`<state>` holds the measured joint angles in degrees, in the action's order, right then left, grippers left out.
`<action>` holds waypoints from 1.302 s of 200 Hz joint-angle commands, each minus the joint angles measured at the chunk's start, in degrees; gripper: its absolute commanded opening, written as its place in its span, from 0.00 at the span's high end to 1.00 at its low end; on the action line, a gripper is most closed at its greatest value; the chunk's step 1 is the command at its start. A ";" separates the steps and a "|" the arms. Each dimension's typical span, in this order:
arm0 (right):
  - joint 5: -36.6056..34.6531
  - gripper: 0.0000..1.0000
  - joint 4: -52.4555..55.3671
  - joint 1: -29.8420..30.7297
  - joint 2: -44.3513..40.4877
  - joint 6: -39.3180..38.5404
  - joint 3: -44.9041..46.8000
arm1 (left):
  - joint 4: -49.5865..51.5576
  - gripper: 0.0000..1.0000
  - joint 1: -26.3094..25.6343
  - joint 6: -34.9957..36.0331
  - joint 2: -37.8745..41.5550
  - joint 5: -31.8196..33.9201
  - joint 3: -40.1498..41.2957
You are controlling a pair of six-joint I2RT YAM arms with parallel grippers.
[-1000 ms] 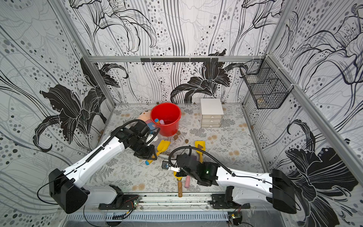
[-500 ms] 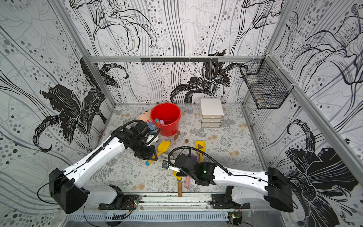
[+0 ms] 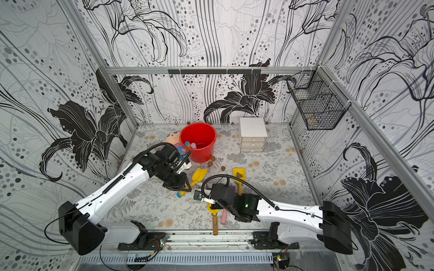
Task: Brush the soil off the hand trowel and place it into the bucket
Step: Brush off the soil from the hand trowel.
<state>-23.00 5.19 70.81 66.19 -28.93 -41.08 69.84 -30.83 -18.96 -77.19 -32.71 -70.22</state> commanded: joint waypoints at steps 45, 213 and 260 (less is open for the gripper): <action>-3.63 1.00 -4.44 0.75 -1.23 0.40 3.75 | -1.11 1.00 0.67 -0.35 0.92 -3.71 -0.72; -3.23 1.00 -12.42 1.30 -1.57 2.91 7.29 | 0.12 1.00 5.36 -0.36 3.87 -6.43 0.05; -0.57 1.00 -17.74 2.85 2.59 -0.68 4.22 | -0.82 1.00 5.37 -1.01 5.05 -8.06 2.15</action>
<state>-24.67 -8.54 73.52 67.11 -27.75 -34.15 69.54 -25.56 -19.55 -73.69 -38.61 -69.14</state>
